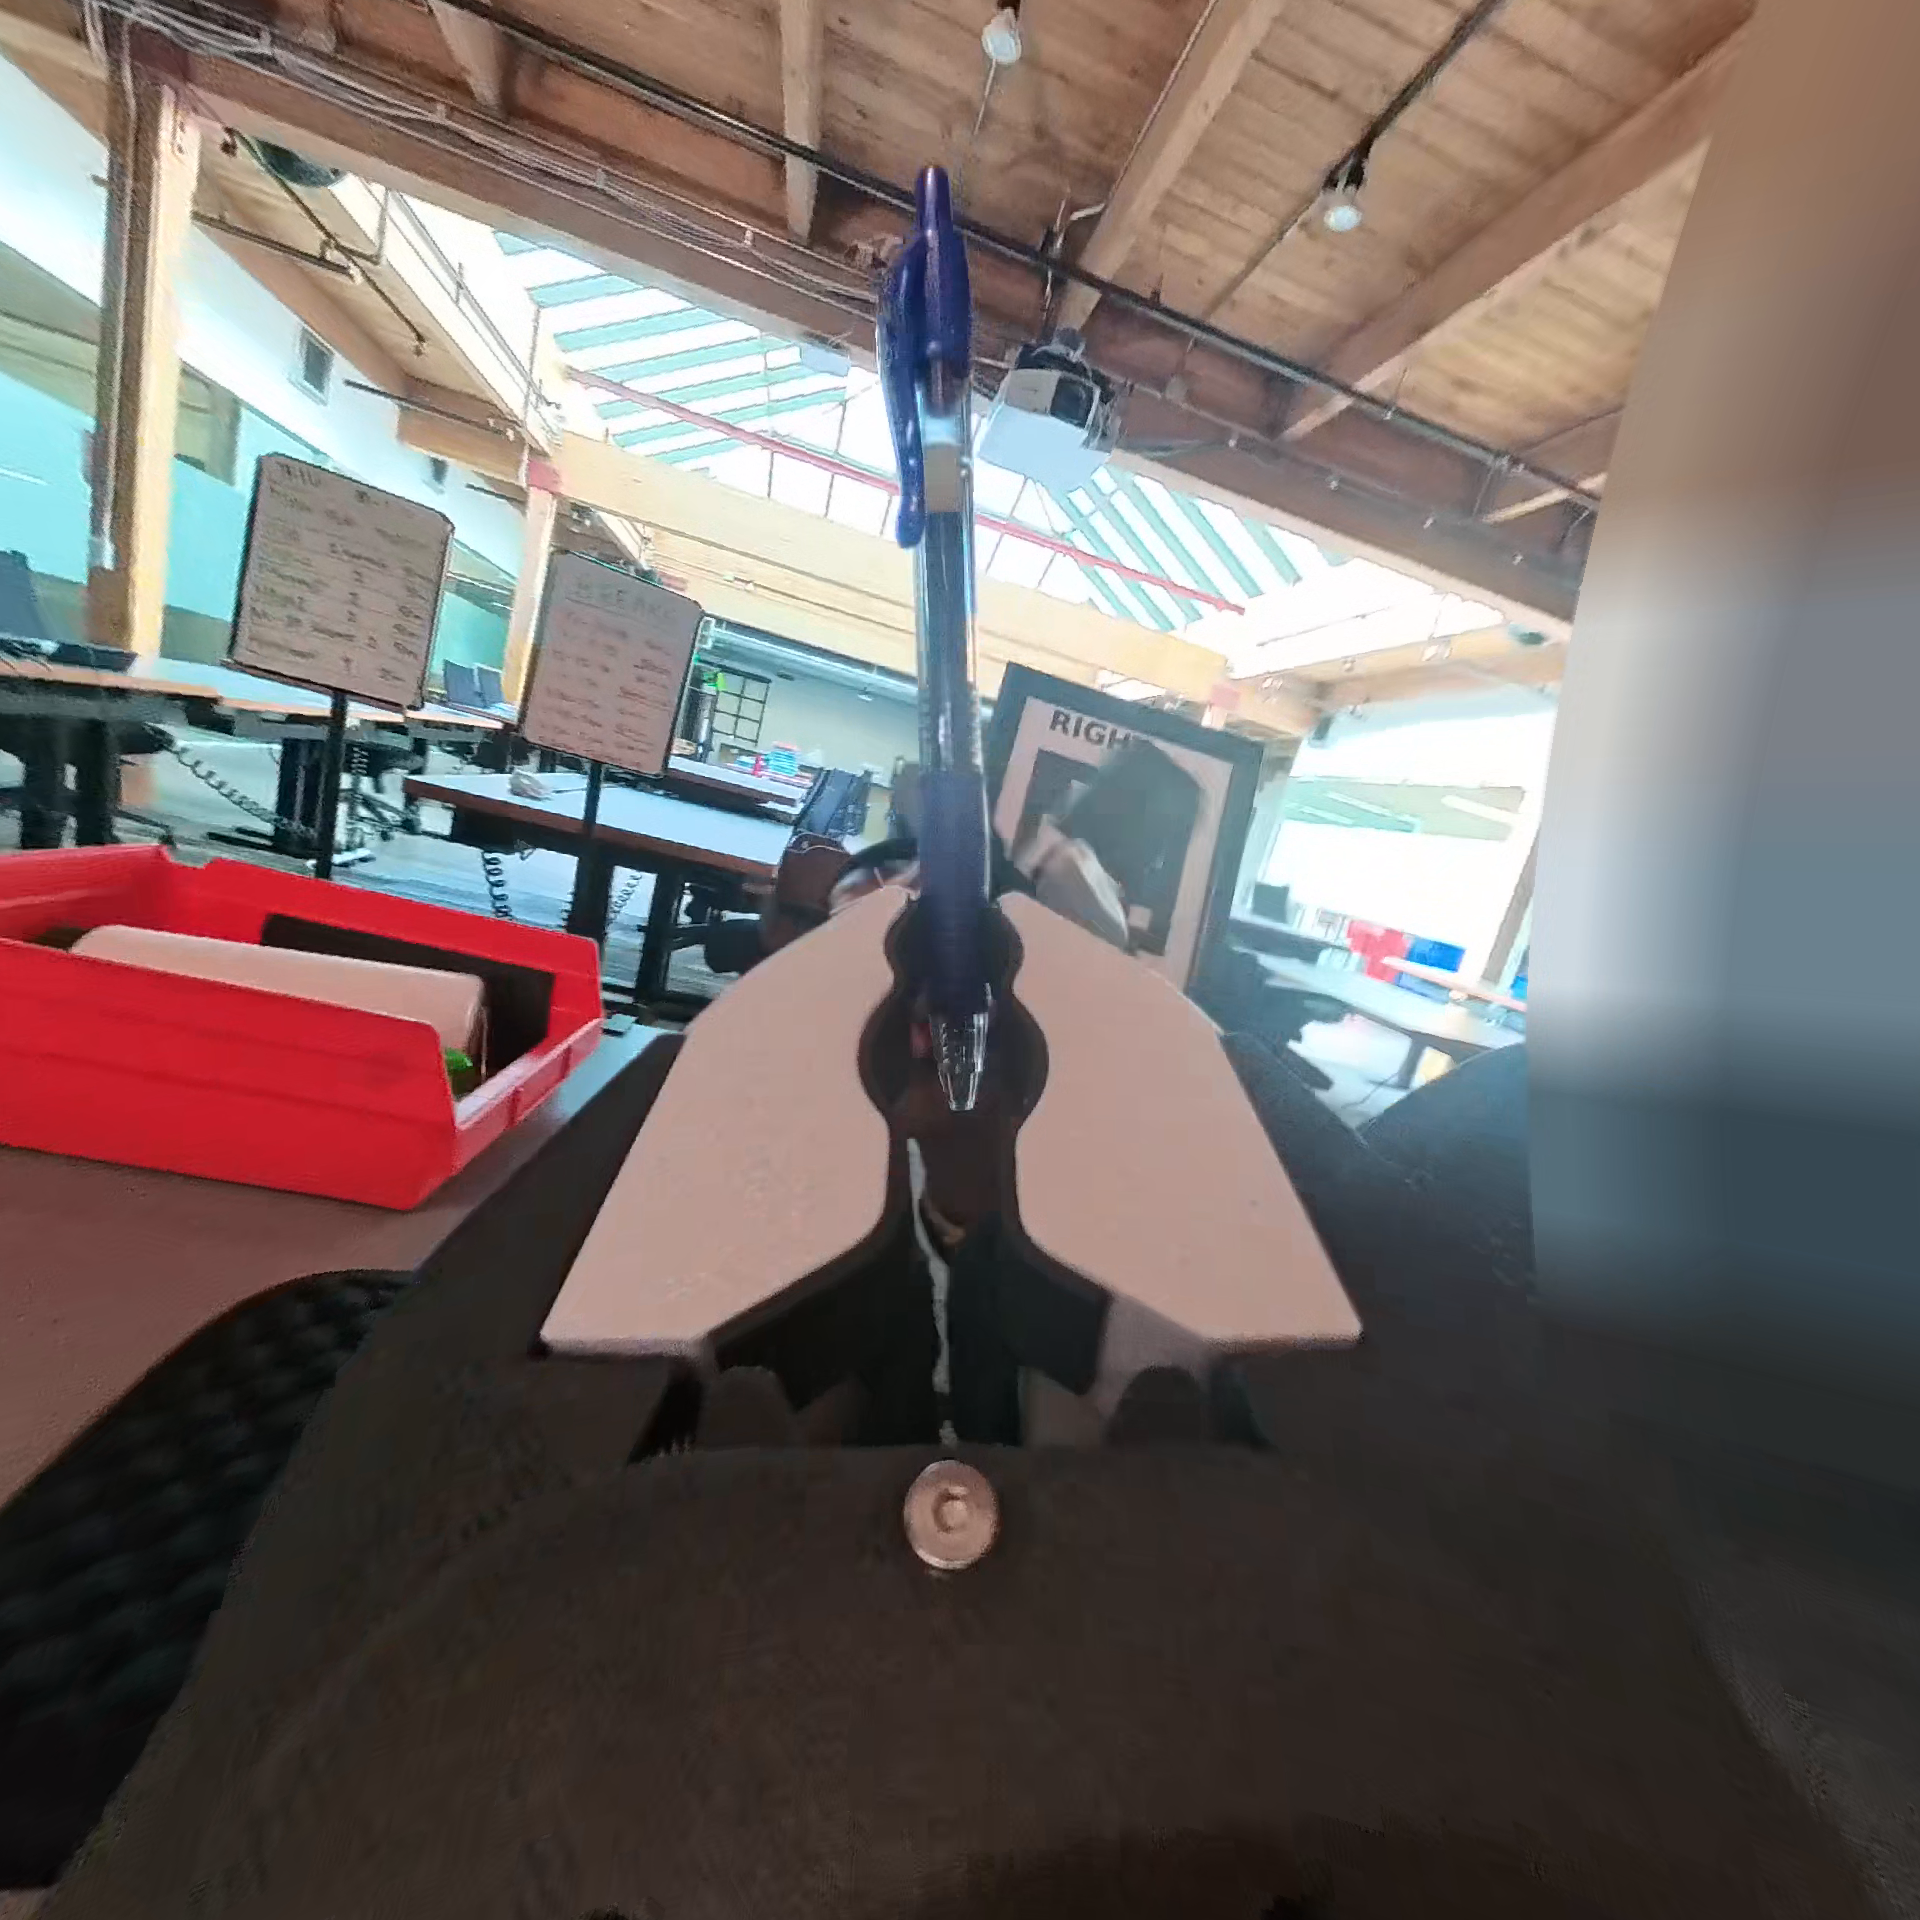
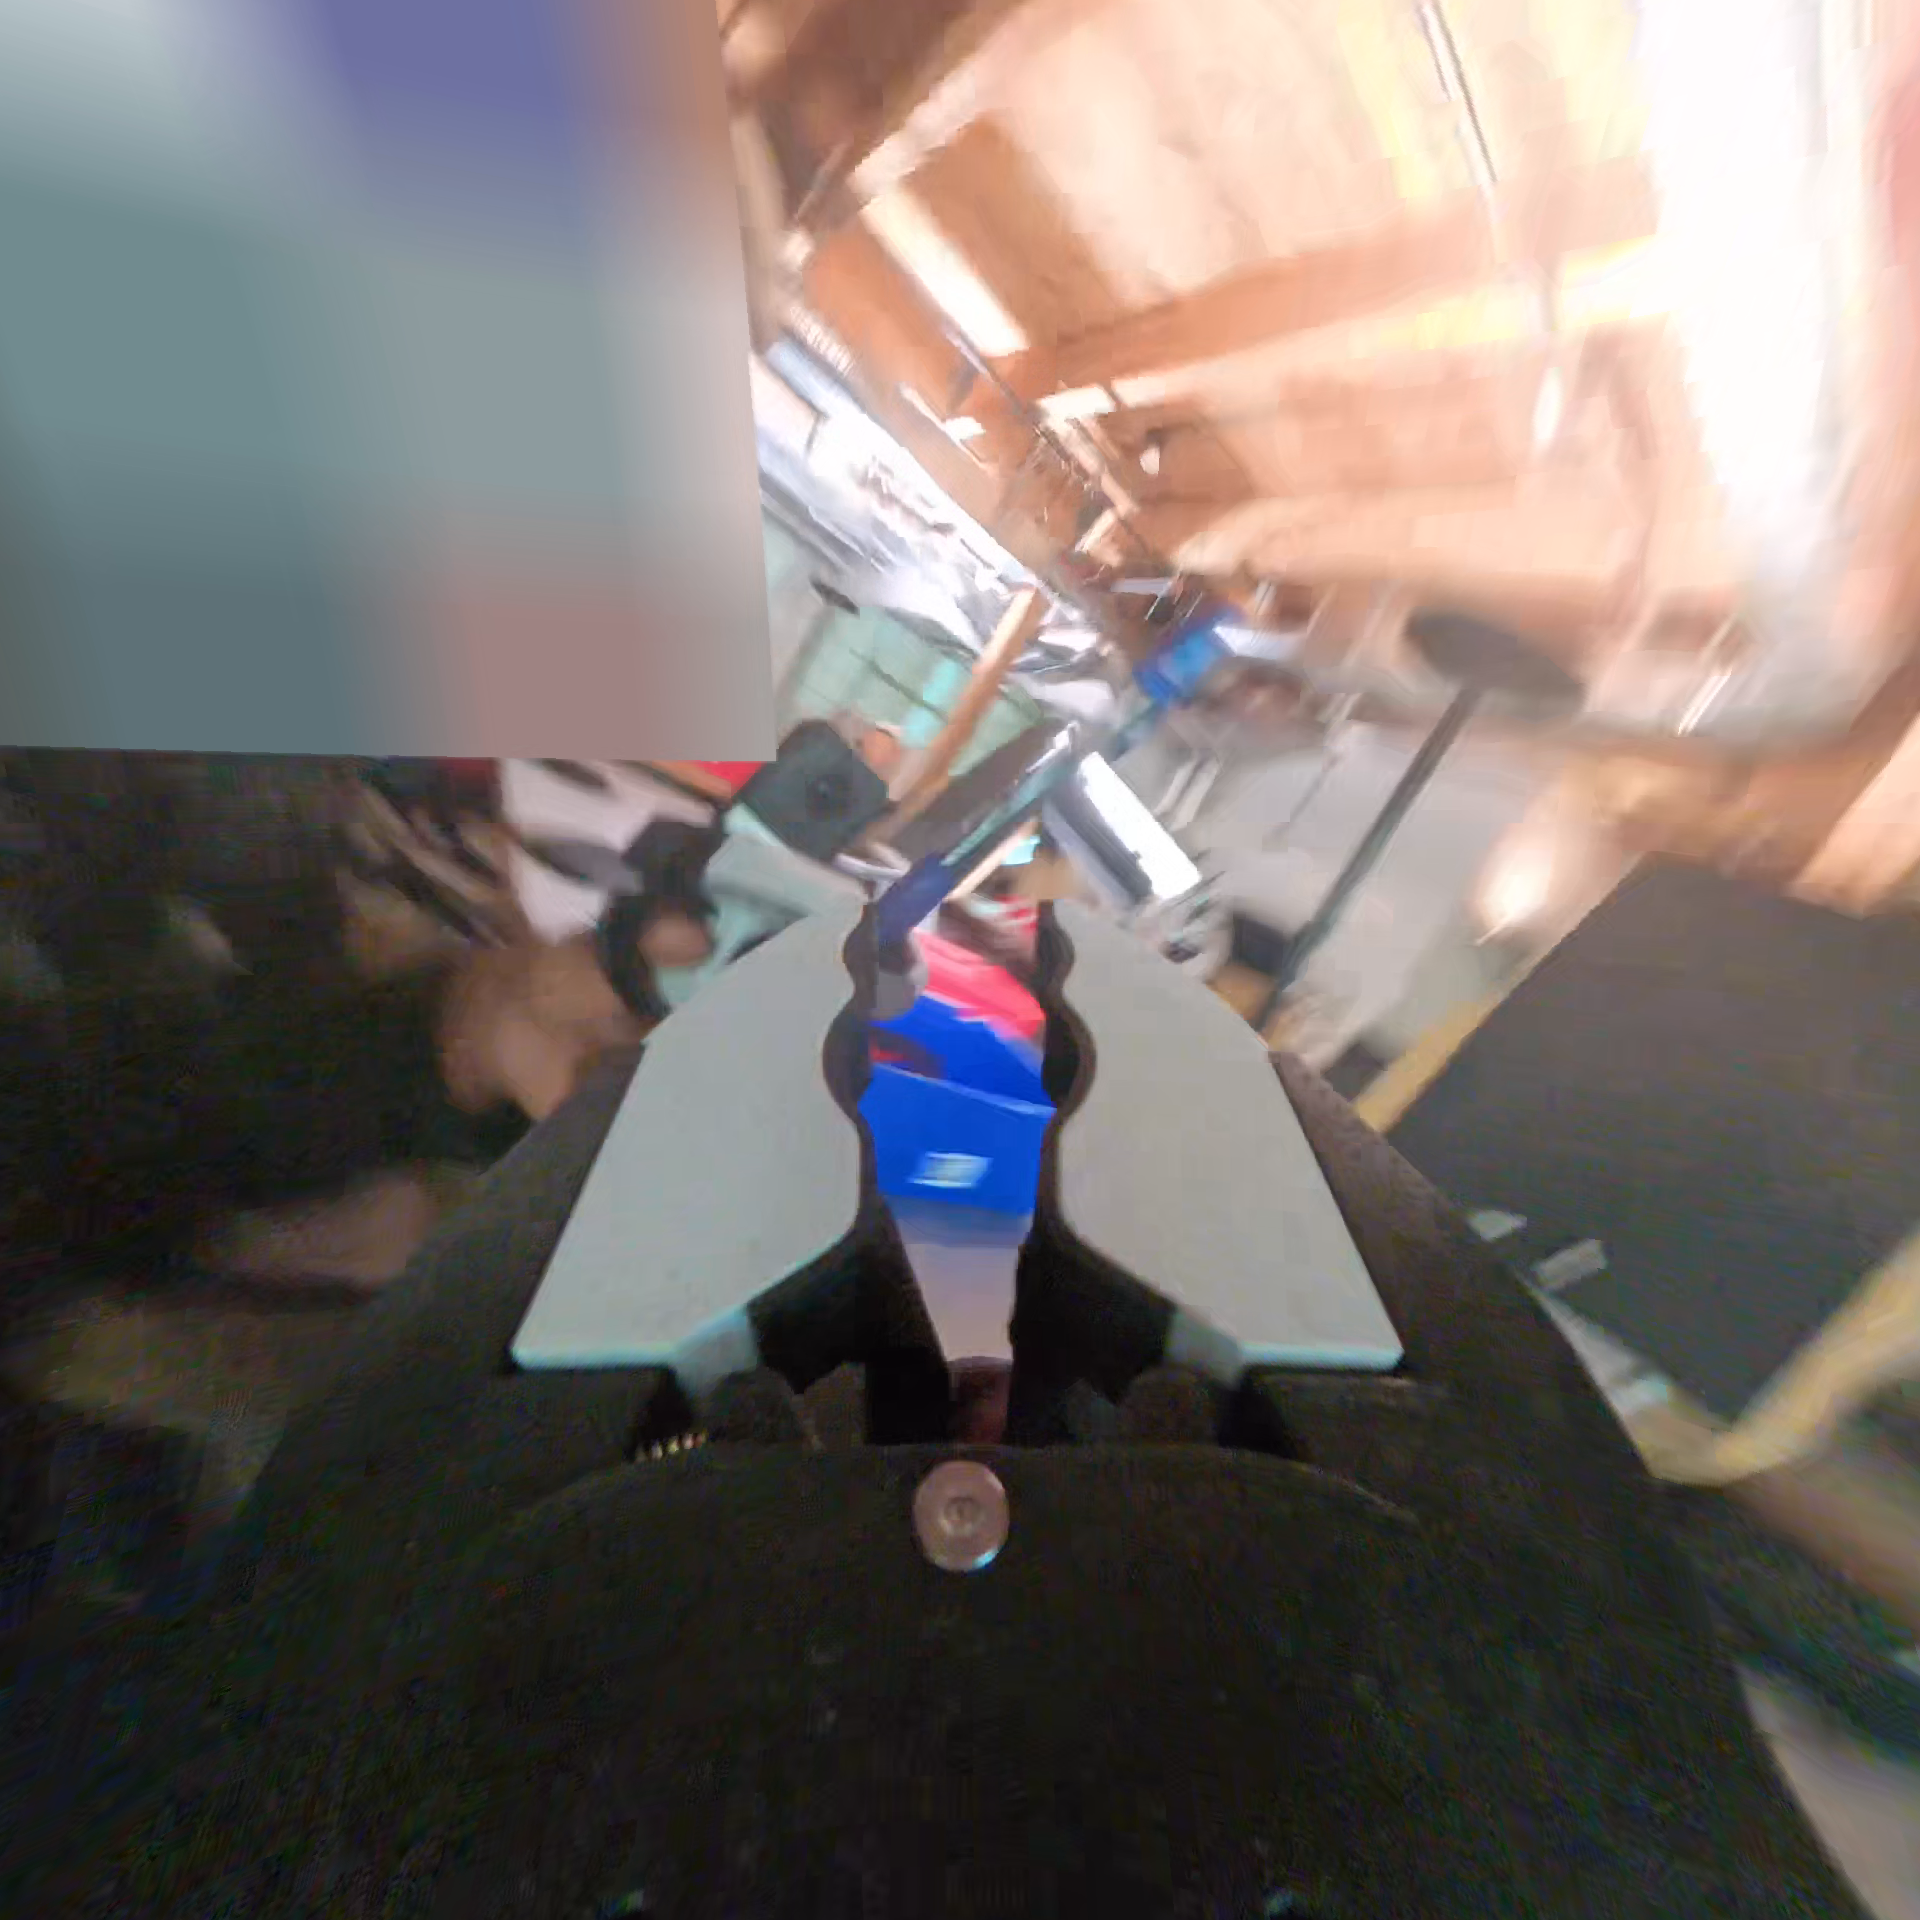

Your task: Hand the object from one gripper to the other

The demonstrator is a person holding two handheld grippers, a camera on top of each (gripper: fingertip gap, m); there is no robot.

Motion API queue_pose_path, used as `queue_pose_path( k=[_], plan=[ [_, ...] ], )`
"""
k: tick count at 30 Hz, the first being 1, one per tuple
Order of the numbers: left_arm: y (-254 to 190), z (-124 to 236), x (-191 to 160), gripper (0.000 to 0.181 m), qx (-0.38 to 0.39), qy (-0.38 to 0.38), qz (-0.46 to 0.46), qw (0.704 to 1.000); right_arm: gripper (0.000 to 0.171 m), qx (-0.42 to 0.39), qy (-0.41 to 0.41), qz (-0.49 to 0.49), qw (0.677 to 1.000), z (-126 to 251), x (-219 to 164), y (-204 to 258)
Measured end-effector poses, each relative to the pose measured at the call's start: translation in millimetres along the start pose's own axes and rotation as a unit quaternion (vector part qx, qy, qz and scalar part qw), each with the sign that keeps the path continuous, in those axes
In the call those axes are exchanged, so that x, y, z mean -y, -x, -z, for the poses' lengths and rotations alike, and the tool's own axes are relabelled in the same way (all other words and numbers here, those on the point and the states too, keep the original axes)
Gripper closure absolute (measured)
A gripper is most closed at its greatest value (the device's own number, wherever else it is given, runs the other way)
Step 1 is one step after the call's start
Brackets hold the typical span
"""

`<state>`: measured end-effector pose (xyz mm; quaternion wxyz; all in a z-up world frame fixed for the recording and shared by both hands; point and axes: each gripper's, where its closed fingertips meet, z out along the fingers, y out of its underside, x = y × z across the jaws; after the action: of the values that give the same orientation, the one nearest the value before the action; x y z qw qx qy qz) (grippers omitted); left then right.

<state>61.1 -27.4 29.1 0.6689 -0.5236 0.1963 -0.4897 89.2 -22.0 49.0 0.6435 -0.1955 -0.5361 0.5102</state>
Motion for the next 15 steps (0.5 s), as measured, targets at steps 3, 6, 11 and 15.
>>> queue_pose_path(
  k=[3, 6, 11, 15],
  plan=[
    [-1.0, -5.6, -8.8, 0.170, 0.004, 0.021, -0.023, 1.000, 0.130, 0.068, 0.004, -0.299, 0.952, -4.7, -9.6, -1.1],
    [0.7, -10.8, -18.6, 0.170, 0.010, 0.040, -0.032, 0.999, 0.130, 0.129, 0.006, -0.404, 0.906, -9.1, -15.2, 11.6],
    [3.9, -16.7, -34.1, 0.170, 0.019, 0.075, -0.048, 0.996, 0.151, 0.115, 0.027, -0.393, 0.912, -14.7, -25.1, 16.2],
    [6.8, -12.6, -36.0, 0.161, 0.035, 0.103, -0.060, 0.992, 0.159, 0.122, 0.062, -0.347, 0.928, -11.2, -32.1, 18.3]
  ],
)
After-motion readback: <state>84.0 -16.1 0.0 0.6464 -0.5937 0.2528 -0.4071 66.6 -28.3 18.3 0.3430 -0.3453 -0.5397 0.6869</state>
